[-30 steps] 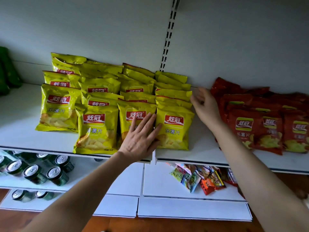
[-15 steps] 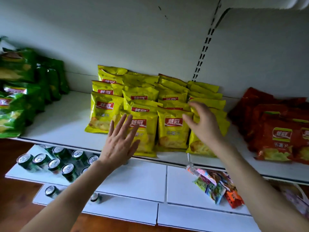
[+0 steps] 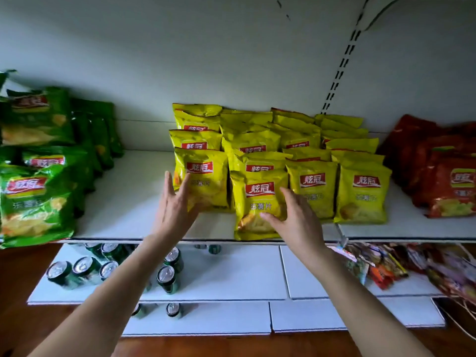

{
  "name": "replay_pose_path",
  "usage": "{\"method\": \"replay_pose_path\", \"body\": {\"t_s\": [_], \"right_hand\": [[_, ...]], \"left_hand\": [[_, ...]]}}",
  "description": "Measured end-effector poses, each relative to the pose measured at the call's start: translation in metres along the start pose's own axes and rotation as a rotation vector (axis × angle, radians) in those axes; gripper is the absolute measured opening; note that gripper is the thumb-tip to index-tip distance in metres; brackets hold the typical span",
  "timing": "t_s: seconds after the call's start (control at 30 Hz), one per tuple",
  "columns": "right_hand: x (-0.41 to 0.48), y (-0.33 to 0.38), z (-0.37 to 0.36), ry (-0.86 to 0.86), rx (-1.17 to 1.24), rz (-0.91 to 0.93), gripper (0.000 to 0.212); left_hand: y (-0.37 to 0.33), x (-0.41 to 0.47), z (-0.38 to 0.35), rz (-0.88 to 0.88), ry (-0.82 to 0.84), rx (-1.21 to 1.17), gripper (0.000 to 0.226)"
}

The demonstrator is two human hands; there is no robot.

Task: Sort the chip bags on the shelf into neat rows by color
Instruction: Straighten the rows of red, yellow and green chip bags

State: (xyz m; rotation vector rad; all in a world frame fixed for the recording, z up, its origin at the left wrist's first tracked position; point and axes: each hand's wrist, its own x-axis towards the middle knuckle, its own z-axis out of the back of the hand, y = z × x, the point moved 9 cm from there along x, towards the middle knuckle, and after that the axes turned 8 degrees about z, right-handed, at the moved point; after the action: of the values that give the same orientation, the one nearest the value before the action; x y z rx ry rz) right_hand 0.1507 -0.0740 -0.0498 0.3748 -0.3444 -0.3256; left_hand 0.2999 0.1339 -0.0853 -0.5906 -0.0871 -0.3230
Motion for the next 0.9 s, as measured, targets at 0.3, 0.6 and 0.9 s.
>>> {"method": "replay_pose_path", "body": {"t_s": [0.3, 0.6, 0.9], "right_hand": [[-0.004, -0.004, -0.009, -0.098, 0.201, -0.063, 0.065], [0.022, 0.066, 0.002, -0.28, 0.267, 0.153, 0.054], [0.052, 0.106, -0.036, -0.13, 0.205, 0.256, 0.054]], "left_hand": [[-0.001, 0.021, 0.003, -0.032, -0.009, -0.07, 0.082], [0.019, 0.028, 0.009, -0.067, 0.05, -0.398, 0.056], [0.021, 0.035, 0.009, -0.115, 0.069, -0.567, 0.087]]}}
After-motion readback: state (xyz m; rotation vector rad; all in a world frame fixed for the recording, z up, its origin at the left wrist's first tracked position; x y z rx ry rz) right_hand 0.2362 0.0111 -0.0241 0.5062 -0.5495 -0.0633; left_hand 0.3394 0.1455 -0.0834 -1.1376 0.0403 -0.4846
